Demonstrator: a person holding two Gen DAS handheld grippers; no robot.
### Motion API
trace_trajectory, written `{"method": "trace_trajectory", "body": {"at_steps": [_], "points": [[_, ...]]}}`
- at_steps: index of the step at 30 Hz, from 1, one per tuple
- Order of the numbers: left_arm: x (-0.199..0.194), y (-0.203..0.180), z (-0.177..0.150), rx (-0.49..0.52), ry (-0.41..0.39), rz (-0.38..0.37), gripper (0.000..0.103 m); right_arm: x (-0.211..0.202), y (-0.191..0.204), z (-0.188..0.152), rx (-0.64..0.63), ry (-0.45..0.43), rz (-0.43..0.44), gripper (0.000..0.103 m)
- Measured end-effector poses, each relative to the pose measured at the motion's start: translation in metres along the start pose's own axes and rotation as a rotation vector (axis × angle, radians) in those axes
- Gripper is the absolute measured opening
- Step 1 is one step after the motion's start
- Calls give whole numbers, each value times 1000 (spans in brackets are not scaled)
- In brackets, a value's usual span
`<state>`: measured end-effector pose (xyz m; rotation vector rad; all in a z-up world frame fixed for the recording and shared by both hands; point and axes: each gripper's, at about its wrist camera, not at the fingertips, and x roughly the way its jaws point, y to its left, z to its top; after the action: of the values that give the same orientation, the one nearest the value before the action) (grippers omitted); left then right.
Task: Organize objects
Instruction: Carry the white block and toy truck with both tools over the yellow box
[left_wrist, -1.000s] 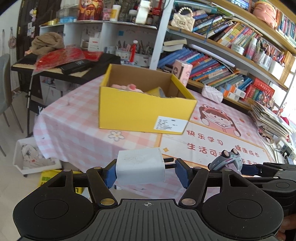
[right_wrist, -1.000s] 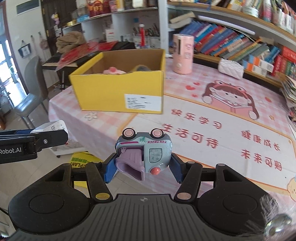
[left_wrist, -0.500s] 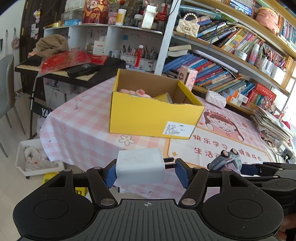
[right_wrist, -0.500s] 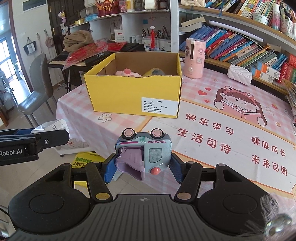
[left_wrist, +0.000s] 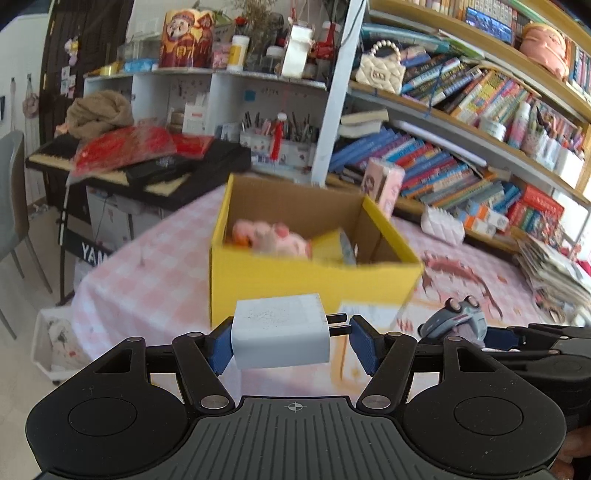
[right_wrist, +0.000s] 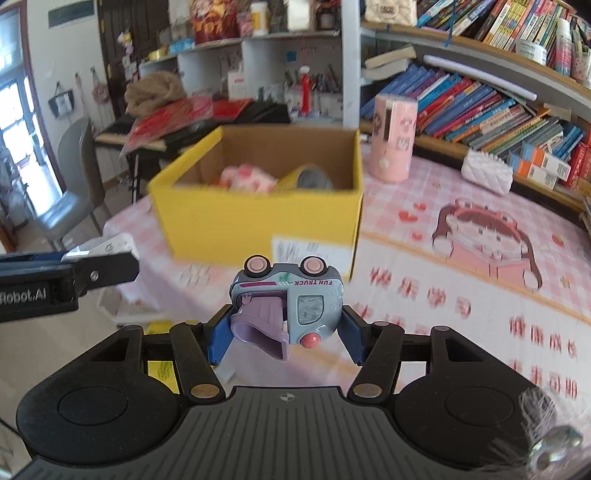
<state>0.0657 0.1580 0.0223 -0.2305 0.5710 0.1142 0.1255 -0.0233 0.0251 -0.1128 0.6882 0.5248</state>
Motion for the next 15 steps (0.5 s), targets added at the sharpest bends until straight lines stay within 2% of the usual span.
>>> {"method": "trace_trajectory", "body": {"at_steps": [8, 15], "points": [[53, -17, 52, 28, -59, 40, 64, 38, -33, 80, -2, -125, 13, 57], [114, -34, 65, 64, 2, 88, 64, 77, -51, 132, -19, -151, 53, 57]]}}
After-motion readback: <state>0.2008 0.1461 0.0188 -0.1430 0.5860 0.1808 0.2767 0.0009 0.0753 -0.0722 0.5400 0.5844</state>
